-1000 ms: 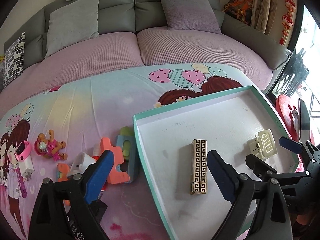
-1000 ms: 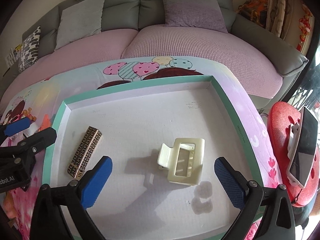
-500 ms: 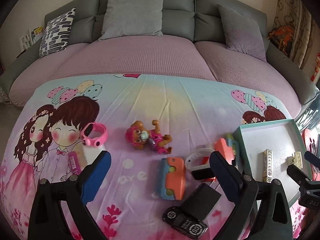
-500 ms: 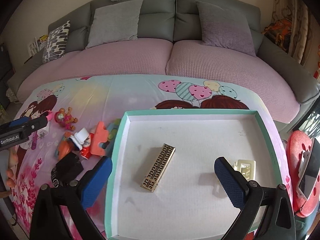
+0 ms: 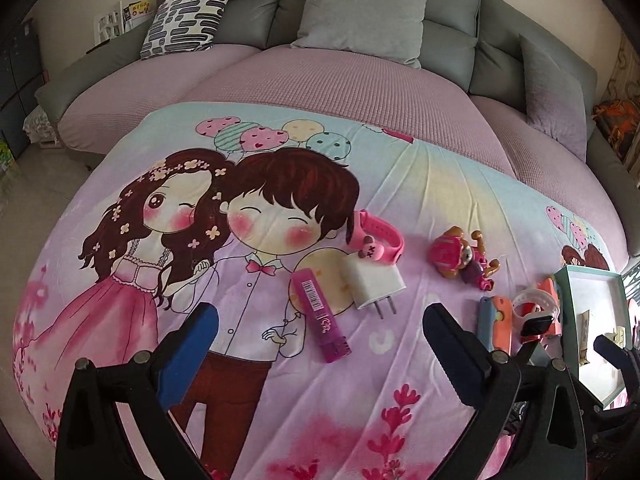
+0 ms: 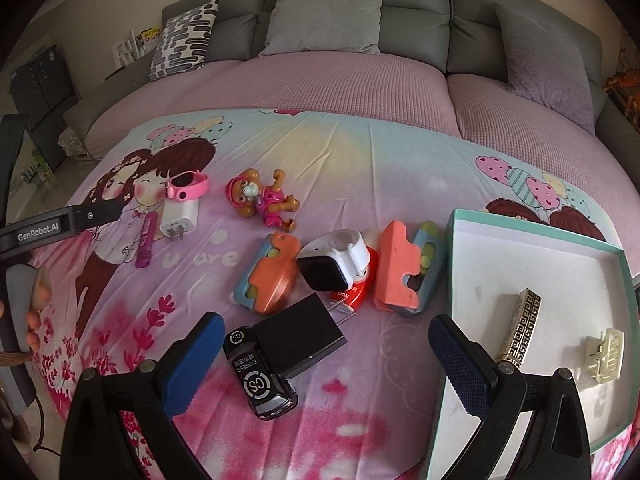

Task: Organize rigid objects
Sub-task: 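Grasp the purple lighter with the left tool while the right tool grasps the black square charger, then carry the lighter with the left tool while the right tool carries the charger, releasing both into the box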

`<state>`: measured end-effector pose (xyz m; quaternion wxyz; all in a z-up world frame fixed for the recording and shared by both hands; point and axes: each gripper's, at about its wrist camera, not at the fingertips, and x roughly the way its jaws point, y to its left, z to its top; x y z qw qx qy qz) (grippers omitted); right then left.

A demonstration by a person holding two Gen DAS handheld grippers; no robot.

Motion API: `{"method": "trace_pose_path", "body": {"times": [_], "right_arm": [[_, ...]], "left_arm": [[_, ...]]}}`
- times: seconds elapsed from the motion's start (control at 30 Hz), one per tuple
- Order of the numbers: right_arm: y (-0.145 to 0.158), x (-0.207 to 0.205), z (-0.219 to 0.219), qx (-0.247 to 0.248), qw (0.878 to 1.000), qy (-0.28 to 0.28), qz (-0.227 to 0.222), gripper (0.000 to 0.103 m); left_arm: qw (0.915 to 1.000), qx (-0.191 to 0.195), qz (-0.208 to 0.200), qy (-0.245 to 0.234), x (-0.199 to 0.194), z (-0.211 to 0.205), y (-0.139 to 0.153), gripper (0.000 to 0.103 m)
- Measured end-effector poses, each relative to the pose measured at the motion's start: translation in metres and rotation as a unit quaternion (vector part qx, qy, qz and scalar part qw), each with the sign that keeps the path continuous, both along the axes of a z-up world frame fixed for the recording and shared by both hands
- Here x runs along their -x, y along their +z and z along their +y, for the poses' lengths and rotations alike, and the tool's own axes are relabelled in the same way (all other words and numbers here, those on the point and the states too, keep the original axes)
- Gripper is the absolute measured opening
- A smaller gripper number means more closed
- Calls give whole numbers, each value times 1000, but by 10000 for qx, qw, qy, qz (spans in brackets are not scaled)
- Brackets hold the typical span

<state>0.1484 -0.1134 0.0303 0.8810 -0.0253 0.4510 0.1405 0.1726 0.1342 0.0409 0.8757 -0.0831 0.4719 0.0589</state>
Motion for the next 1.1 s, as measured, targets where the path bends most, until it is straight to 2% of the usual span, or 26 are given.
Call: {"method": "trace_pose_path", "body": {"times": [0.27,0.37,0.53,0.6,0.67,0.73,0.83,0.9,0.97,1.1], "right_arm": [[-21,-9,11,1,9996,-53,289,103],[-27,-13,13,6,9992,-56,388,99],[-34,-16,15,34,9988,-86,483,89],[-36,-17,14,35,9986,-79,527,84],[-39,-17,13,22,9984,-60,555,79],[-41,-17,12,33,9982,-80,589,68],[-42,-17,9,-43,9980,-92,631,66],[-42,-16,10,-22,9980,-95,619,66],[-41,-15,9,-27,9980,-110,628,66],[-38,-12,4,-101,9976,-153,663,66]], "left_arm": [[9994,1,337,-6,-15,7,-32,102],[9991,76,424,-25,-21,8,-42,102],[9986,-28,510,-110,-29,3,-55,98],[9984,-46,554,-141,-32,1,-59,85],[9980,-55,603,-159,-34,-1,-63,80],[9978,-76,627,-176,-34,-3,-65,75],[9978,-194,606,-205,-33,-6,-66,58],[9978,-172,592,-223,-32,-7,-64,35],[9979,-167,587,-216,-31,-6,-63,21],[9979,-140,577,-246,-25,-7,-60,20]]}}
